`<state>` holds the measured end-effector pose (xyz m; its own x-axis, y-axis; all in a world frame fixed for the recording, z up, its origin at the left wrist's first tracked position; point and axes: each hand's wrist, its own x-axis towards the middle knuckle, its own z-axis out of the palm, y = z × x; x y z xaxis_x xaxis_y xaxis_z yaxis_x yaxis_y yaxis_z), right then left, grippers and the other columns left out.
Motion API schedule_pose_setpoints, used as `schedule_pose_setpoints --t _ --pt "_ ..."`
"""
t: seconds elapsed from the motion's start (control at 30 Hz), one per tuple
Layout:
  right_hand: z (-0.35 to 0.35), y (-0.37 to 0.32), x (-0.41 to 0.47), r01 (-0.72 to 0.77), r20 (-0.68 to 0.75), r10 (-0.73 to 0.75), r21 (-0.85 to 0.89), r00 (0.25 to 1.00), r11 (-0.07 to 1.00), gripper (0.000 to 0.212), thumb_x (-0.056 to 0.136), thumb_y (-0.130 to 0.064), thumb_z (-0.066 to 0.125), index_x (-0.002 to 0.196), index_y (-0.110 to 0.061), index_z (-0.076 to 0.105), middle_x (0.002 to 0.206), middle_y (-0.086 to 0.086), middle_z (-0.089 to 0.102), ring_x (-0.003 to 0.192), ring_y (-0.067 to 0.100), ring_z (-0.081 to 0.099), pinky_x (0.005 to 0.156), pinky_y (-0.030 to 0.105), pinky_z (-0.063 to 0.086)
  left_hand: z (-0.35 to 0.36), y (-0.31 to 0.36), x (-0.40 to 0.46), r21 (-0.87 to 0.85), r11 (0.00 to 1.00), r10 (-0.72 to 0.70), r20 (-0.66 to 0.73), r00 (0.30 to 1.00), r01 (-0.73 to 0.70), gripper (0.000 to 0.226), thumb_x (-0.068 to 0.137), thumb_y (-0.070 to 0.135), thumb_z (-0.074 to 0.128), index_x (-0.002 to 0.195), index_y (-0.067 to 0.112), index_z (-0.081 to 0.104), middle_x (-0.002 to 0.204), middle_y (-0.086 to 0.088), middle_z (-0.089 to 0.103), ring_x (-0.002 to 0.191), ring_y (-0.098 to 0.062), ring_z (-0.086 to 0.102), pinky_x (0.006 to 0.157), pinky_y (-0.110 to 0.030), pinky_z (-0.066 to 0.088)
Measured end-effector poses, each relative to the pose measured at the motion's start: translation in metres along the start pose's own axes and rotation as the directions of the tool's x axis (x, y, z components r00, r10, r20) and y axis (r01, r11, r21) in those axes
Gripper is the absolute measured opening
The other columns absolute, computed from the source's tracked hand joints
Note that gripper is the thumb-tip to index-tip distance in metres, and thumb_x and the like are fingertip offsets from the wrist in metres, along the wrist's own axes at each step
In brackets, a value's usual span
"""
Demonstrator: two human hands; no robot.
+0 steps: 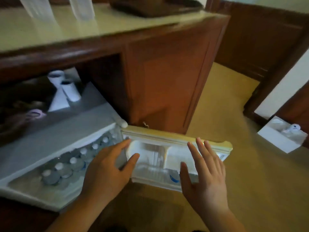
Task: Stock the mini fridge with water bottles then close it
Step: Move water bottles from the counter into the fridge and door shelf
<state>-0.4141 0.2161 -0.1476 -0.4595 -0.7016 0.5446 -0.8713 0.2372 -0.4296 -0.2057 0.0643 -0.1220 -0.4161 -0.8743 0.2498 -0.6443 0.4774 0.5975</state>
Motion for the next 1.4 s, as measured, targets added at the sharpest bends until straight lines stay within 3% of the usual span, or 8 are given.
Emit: schedule_pose_setpoints --t 0.2,0.3,0.43,0.53,0.87,1.13,1.27,1.4 --pt "-0.109 -0.133 0.166 0.163 0.105 -0.174 0.104 0.979 0.981 0.063 0.098 -0.044 0.057 0.156 -0.028 0.039 0.168 0.001 0.028 0.158 0.022 0.016 0.124 0.046 0.02 -0.189 0.106 0.059 0.044 0.988 0.153 -0.309 0.939 -0.147 0.055 0.095 0.057 0.059 0.139 0.025 0.065 0.125 0.006 0.07 0.107 -0.013 0.066 0.091 -0.018 0.046" --pt "-0.145 -0.181 0.226 0.212 0.179 -0.24 0.158 0.954 0.964 0.058 0.102 -0.044 0.052 0.156 -0.03 0.037 0.167 -0.001 0.03 0.156 0.022 0.022 0.122 0.047 0.028 -0.252 0.136 0.079 0.028 0.99 0.136 -0.369 0.919 -0.135 0.056 0.095 0.054 0.062 0.141 0.022 0.063 0.124 0.012 0.064 0.11 -0.009 0.061 0.094 -0.015 0.047" --pt "-0.176 -0.233 0.29 0.214 0.341 -0.273 0.201 0.899 0.956 0.062 0.101 -0.056 0.038 0.159 -0.042 0.023 0.168 -0.01 0.023 0.155 0.017 0.02 0.123 0.043 0.024 -0.317 0.148 0.109 -0.006 1.0 -0.024 -0.365 0.931 0.023 0.06 0.092 0.054 0.067 0.146 0.029 0.056 0.132 0.009 0.067 0.12 -0.017 0.06 0.095 -0.042 0.059" --pt "-0.174 -0.265 0.332 0.241 0.394 -0.31 0.215 0.865 0.946 0.064 0.102 -0.056 0.043 0.159 -0.043 0.017 0.168 -0.011 0.024 0.155 0.015 0.021 0.123 0.042 0.026 -0.351 0.146 0.13 0.024 0.992 -0.108 -0.347 0.931 0.124 0.064 0.092 0.053 0.067 0.151 0.037 0.048 0.139 0.009 0.063 0.128 -0.017 0.056 0.103 -0.046 0.055" --pt "-0.083 -0.348 0.456 0.197 0.399 -0.247 0.162 0.883 0.967 0.072 0.1 -0.043 0.058 0.16 -0.038 0.019 0.167 -0.003 0.028 0.15 0.025 0.035 0.113 0.042 0.042 -0.388 0.107 0.252 0.153 0.962 -0.181 -0.261 0.948 0.226 0.068 0.098 0.058 0.059 0.158 0.044 0.031 0.156 0.009 0.05 0.138 -0.017 0.049 0.101 -0.033 0.05" --pt "-0.01 -0.367 0.534 0.057 0.447 -0.08 0.066 0.891 0.996 0.084 0.101 -0.041 0.056 0.162 -0.041 -0.001 0.171 0.005 0.012 0.151 0.033 0.032 0.109 0.046 0.049 -0.384 0.05 0.392 0.154 0.97 -0.16 -0.179 0.971 0.188 0.077 0.098 0.053 0.062 0.163 0.04 0.021 0.156 -0.004 0.042 0.139 -0.028 0.045 0.11 -0.044 0.048" --pt "0.016 -0.362 0.56 0.007 0.428 -0.024 0.042 0.904 0.999 0.071 0.103 -0.047 0.048 0.162 -0.04 0.008 0.164 0.002 0.033 0.145 0.03 0.041 0.109 0.047 0.049 -0.375 0.038 0.437 0.179 0.966 -0.174 -0.095 0.98 0.188 0.074 0.102 0.056 0.054 0.164 0.041 0.016 0.163 -0.004 0.036 0.144 -0.033 0.043 0.112 -0.05 0.048" --pt "0.03 -0.356 0.566 0.045 0.39 -0.05 0.021 0.919 0.999 0.06 0.105 -0.046 0.045 0.16 -0.042 0.021 0.146 -0.002 0.057 0.135 0.027 0.051 0.105 0.045 0.052 -0.371 0.03 0.451 0.15 0.983 -0.083 -0.142 0.986 0.105 0.053 0.105 0.047 0.055 0.155 0.032 0.046 0.15 -0.001 0.051 0.134 -0.025 0.055 0.104 -0.036 0.049"
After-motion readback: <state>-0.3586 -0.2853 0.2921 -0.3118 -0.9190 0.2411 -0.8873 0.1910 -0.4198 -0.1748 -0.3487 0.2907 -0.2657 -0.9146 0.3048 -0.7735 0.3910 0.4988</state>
